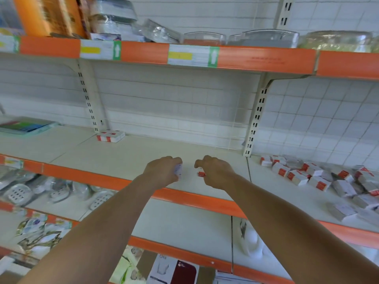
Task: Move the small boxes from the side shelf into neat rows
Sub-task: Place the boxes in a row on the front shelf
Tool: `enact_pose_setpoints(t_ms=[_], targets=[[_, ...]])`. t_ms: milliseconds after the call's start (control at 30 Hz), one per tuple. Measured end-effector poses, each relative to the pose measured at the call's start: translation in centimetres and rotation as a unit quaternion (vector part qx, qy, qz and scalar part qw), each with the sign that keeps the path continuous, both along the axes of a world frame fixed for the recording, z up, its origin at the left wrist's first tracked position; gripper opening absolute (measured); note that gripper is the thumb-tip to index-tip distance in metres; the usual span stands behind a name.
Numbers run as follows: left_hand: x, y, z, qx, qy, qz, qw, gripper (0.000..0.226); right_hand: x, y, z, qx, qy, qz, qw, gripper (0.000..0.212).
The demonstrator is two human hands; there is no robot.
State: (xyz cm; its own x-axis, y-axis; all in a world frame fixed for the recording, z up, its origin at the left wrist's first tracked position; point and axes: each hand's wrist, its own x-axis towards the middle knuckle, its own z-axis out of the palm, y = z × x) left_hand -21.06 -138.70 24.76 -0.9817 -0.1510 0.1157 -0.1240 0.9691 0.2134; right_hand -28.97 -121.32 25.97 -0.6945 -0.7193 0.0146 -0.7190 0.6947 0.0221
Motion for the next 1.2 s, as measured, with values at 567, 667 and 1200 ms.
enact_pose_setpoints(t_ms=[567, 667, 1200], targets=[[2.3, -14.9, 0.1, 0.011, -0.031, 0.092, 0.995, 0.042, -0.2, -17.1, -1.4, -0.004, -0.006, 0.103, 0.995, 0.043], [1.5, -17.5, 0.4, 0.008, -0.04, 0.1, 0.994, 0.044, -1.0, -20.2, -1.5, -0.01, -0.005, 0.116, 0.993, 0.043], [1.0, -31.0, 0.5, 0.029, -0.046, 0.14, 0.989, 0.049, -3.1, -34.5, -1.5, -0.002, 0.009, 0.153, 0.988, 0.044]])
